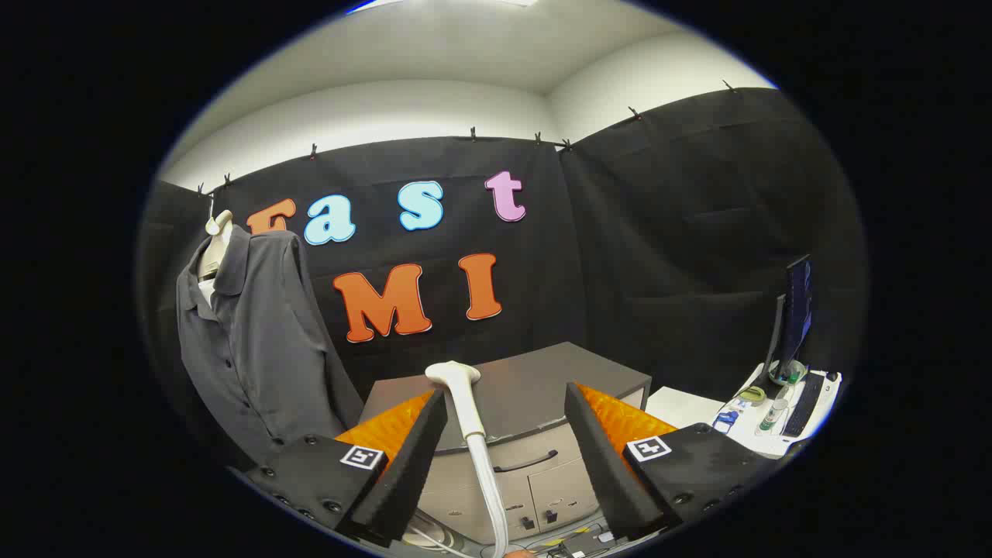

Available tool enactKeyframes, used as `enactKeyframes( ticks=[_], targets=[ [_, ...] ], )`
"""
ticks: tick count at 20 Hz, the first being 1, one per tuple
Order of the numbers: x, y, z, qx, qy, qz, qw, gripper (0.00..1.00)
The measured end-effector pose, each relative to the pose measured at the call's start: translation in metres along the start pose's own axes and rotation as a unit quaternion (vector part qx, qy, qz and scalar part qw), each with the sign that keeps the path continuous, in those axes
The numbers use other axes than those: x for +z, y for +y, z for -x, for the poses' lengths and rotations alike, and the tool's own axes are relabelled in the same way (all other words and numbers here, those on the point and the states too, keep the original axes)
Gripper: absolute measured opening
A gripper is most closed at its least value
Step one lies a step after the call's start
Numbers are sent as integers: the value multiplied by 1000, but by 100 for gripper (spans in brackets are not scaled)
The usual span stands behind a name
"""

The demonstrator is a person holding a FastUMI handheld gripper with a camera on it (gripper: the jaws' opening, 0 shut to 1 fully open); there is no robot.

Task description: Iron the clothes twice with a garment steamer, once on the left side and once on the right side.

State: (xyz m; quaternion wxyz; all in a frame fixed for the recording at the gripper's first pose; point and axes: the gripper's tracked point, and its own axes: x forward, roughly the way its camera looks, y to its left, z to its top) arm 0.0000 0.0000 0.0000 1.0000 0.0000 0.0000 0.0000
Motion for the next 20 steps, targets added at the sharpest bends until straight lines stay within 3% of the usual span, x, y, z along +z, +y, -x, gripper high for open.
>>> enactKeyframes(
  ticks=[20],
  targets=[
    [-1, 0, 4, -5, 7, 2, 1000, 98]
  ],
)
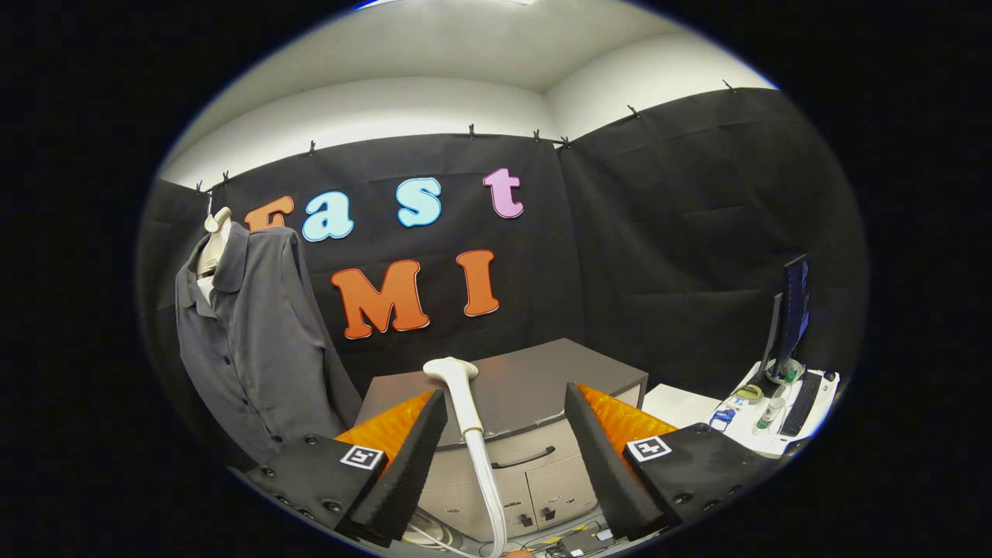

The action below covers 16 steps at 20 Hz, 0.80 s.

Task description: Iron the clothes twice with a garment steamer, once on the left side and once on the right side.

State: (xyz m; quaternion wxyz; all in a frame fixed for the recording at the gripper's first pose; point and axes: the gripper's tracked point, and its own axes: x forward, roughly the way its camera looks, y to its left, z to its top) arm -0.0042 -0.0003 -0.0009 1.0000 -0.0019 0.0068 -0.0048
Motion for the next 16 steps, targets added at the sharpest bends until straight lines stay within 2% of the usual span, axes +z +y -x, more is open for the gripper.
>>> enactKeyframes(
  ticks=[6, 16],
  targets=[
    [0, 4, -4, 6, 6, 4, 1000, 98],
    [2, 52, -25, 70, 50, 46, 995, 98]
  ],
)
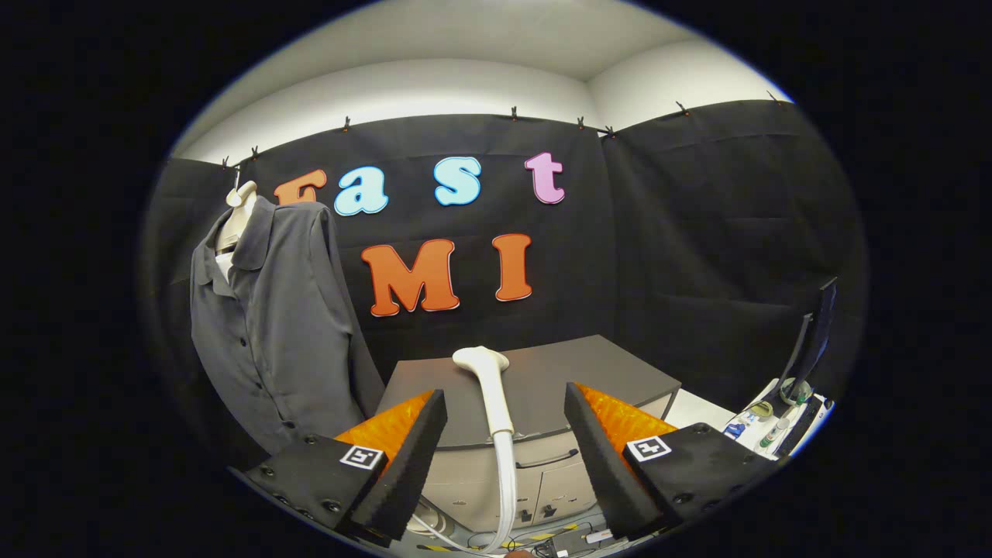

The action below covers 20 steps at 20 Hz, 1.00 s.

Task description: Iron the clothes twice with a garment steamer, once on the left side and once on the right side.

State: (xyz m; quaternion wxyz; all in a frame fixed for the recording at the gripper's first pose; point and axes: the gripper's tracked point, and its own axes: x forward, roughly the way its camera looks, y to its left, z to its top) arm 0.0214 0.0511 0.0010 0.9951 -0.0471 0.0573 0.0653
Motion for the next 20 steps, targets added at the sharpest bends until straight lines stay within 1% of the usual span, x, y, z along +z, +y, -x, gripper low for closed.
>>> enactKeyframes(
  ticks=[5, 10, 17, 20],
  targets=[
    [-3, 22, -20, 30, 33, 6, 999, 98],
    [-9, 32, -46, 59, 72, 11, 996, 98],
    [-23, 36, -95, 103, 139, 26, 985, 98],
    [-30, 38, -115, 116, 168, 36, 978, 98]
  ],
)
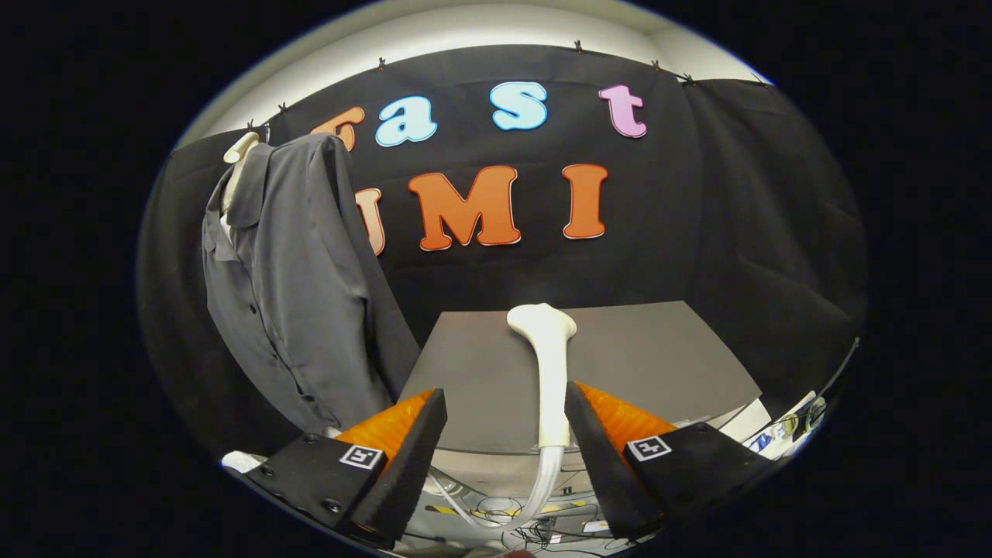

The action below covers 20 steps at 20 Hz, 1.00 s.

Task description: Iron the clothes twice with a garment steamer, once on the left side and once on the right side.

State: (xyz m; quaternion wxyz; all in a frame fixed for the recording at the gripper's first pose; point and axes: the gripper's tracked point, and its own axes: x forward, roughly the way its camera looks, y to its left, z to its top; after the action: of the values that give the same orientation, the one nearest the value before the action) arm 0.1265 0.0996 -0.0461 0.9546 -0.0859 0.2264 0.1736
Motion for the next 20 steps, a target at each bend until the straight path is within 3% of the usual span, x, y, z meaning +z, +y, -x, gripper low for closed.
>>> enactKeyframes(
  ticks=[6, 14, 20],
  targets=[
    [-14, -9, -41, 15, 60, 15, 998, 99],
    [-30, -53, -101, -17, 121, 1, 992, 97],
    [-33, -63, -132, -13, 144, -5, 989, 97]
  ],
)
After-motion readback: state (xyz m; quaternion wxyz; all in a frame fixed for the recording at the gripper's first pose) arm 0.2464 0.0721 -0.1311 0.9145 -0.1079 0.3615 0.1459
